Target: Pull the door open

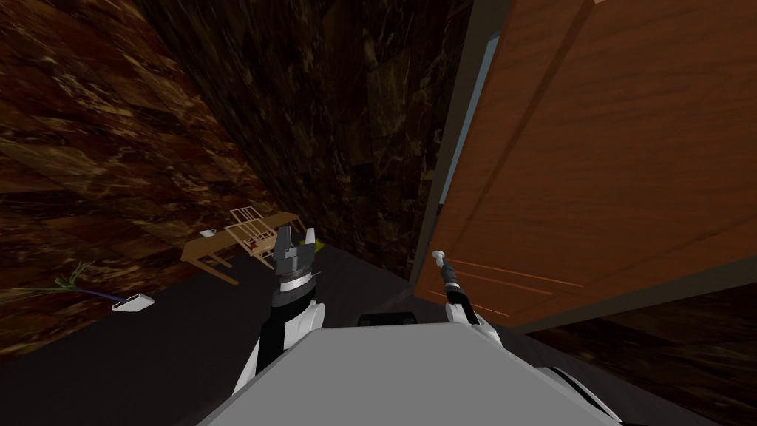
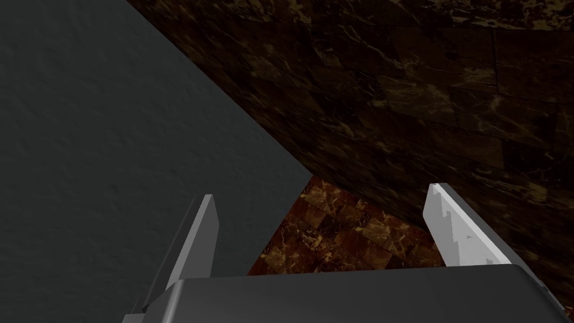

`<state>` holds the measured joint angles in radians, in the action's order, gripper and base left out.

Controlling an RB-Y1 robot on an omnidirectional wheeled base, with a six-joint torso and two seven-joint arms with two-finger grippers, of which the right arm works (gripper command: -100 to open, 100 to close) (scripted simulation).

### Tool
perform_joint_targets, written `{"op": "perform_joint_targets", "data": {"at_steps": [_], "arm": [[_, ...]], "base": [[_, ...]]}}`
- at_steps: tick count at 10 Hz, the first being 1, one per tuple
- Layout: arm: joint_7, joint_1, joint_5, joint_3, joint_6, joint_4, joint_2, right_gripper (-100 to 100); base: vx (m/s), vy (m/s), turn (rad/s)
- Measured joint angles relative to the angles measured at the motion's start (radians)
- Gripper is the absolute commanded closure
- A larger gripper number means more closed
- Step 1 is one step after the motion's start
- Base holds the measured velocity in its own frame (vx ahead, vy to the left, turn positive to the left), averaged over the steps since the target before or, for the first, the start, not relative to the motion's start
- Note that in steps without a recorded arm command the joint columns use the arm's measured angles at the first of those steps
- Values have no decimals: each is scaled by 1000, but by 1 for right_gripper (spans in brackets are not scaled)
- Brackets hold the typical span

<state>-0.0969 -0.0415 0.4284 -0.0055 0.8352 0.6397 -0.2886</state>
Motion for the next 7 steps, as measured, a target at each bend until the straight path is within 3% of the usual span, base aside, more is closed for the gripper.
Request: {"op": "perform_joint_targets", "data": {"at_steps": [7], "arm": [[167, -4, 12, -3, 1, -9, -1, 100]], "base": [[-32, -11, 37]]}}
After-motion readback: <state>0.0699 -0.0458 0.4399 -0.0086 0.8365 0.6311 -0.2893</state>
